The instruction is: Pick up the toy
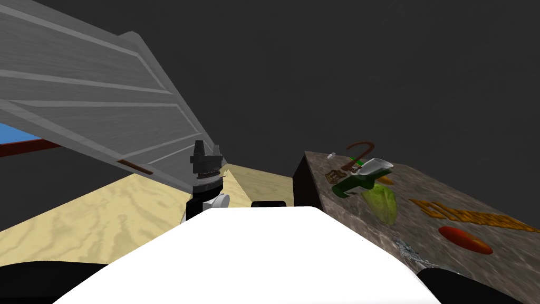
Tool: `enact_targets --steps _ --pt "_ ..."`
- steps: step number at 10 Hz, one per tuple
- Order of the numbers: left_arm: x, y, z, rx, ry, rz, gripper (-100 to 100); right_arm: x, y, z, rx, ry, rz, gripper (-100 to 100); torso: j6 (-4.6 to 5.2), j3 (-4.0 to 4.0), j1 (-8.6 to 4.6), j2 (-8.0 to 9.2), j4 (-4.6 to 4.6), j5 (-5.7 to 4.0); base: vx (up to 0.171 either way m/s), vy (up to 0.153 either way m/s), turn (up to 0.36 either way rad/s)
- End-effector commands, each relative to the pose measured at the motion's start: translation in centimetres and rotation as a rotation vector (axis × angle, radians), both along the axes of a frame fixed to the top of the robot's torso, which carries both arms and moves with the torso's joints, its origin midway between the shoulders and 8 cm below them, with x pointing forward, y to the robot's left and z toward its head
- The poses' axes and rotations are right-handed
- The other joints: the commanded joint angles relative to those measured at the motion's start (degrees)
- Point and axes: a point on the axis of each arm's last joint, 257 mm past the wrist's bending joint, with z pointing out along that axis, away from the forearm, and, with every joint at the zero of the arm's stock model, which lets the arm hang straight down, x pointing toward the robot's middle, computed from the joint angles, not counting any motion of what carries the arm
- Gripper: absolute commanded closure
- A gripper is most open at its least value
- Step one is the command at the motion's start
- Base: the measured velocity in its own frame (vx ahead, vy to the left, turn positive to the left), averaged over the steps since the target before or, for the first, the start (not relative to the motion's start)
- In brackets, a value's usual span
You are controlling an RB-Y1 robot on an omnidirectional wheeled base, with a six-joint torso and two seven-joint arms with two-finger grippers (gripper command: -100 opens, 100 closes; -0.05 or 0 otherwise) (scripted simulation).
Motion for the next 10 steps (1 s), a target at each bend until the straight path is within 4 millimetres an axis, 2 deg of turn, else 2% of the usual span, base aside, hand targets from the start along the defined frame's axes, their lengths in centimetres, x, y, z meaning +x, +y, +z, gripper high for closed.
enact_targets --steps 1,2,3,8,9,10 --pt "0.0 0.0 0.0 0.000 0.000 0.000 0 0.0 0.0 0.0 0.000 0.000 0.000 100 0.00 0.00 0.00 0.00 0.00 0.00 0.000 0.000 0.000" --pt "0.0 0.0 0.0 0.000 0.000 0.000 0 0.0 0.0 0.0 0.000 0.000 0.000 0 0.00 0.00 -0.01 0.00 0.00 0.00 0.000 0.000 0.000" --pt "0.0 0.0 0.0 0.000 0.000 0.000 0 0.1 0.7 0.3 0.003 0.000 0.018 100 0.00 0.00 -0.01 0.00 0.00 0.00 0.056 -0.016 -0.208" --pt "0.0 0.0 0.0 0.000 0.000 0.000 0 0.4 3.0 1.5 0.007 0.001 0.085 100 0.00 -0.15 -0.11 -0.26 -0.06 -0.01 0.078 -0.042 -0.148" --pt "0.0 0.0 0.0 0.000 0.000 0.000 0 0.3 2.6 1.4 0.007 0.005 0.076 100 0.03 -0.15 -0.12 -0.26 -0.07 0.00 0.033 -0.018 -0.039" --pt "0.0 0.0 0.0 0.000 0.000 0.000 0 0.3 2.7 1.5 0.007 0.003 0.076 0 -0.05 -0.10 -0.09 -0.16 -0.04 -0.02 0.005 -0.002 0.008"
